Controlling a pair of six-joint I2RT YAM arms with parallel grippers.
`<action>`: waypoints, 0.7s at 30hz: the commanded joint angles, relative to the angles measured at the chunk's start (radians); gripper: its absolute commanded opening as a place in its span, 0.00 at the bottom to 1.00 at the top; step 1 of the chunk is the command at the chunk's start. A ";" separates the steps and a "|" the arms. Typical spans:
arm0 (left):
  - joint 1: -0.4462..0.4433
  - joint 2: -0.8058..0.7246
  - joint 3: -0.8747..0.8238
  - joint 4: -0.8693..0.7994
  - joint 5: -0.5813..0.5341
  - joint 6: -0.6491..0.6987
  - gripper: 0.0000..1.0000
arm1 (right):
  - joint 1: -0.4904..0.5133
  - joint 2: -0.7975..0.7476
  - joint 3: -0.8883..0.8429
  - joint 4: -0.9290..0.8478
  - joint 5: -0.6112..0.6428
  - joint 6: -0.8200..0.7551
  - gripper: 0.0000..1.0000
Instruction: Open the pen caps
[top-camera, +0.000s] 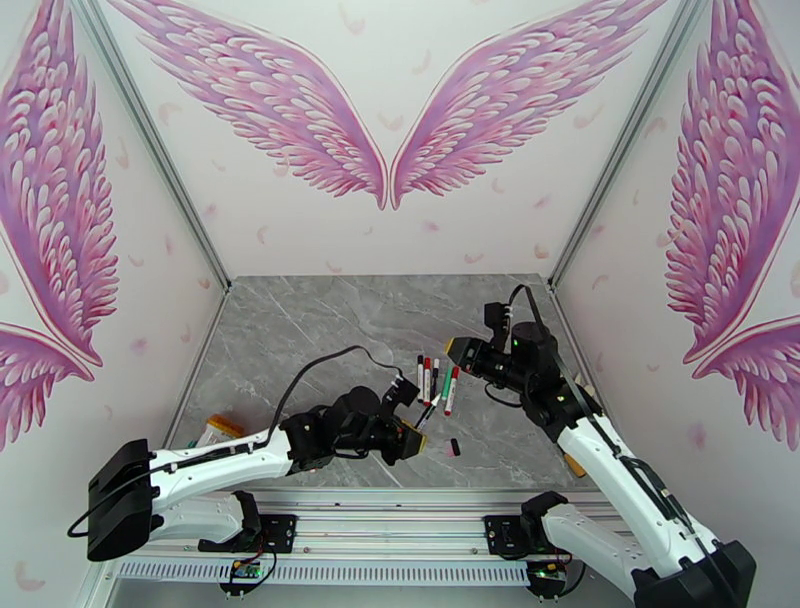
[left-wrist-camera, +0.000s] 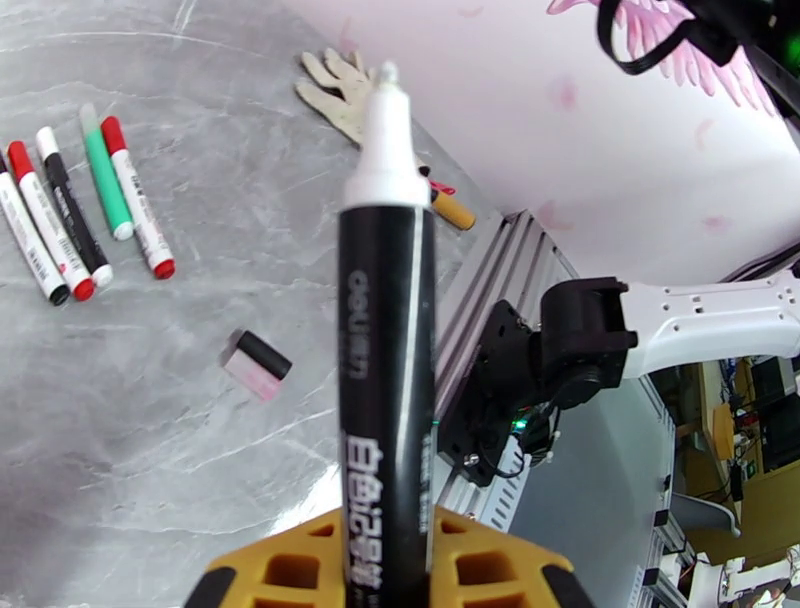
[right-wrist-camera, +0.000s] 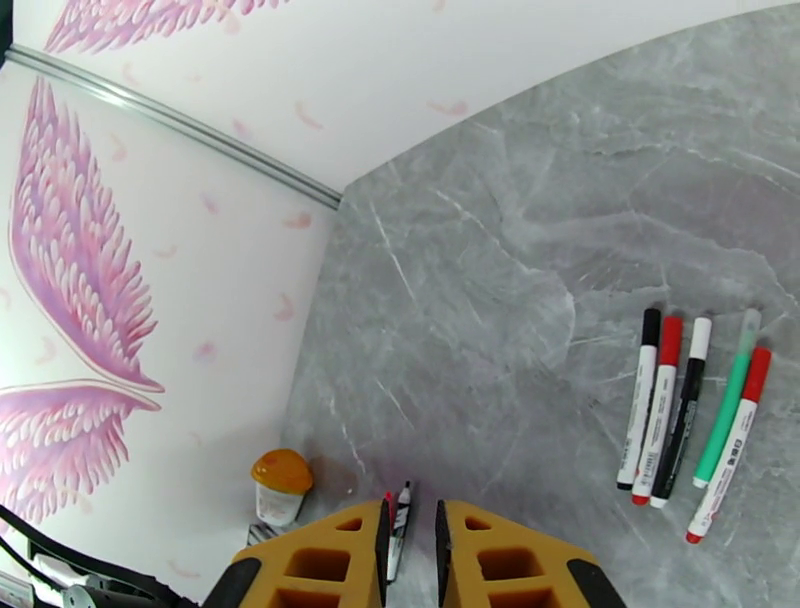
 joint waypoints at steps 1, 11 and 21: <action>0.019 -0.085 -0.025 -0.005 -0.063 -0.007 0.00 | -0.001 0.020 0.039 -0.156 0.046 -0.090 0.10; 0.128 -0.160 -0.089 0.042 -0.081 -0.071 0.00 | 0.002 0.038 -0.085 -0.470 0.127 -0.232 0.10; 0.139 -0.134 -0.093 0.055 -0.058 -0.082 0.00 | 0.050 0.132 -0.199 -0.462 0.210 -0.225 0.13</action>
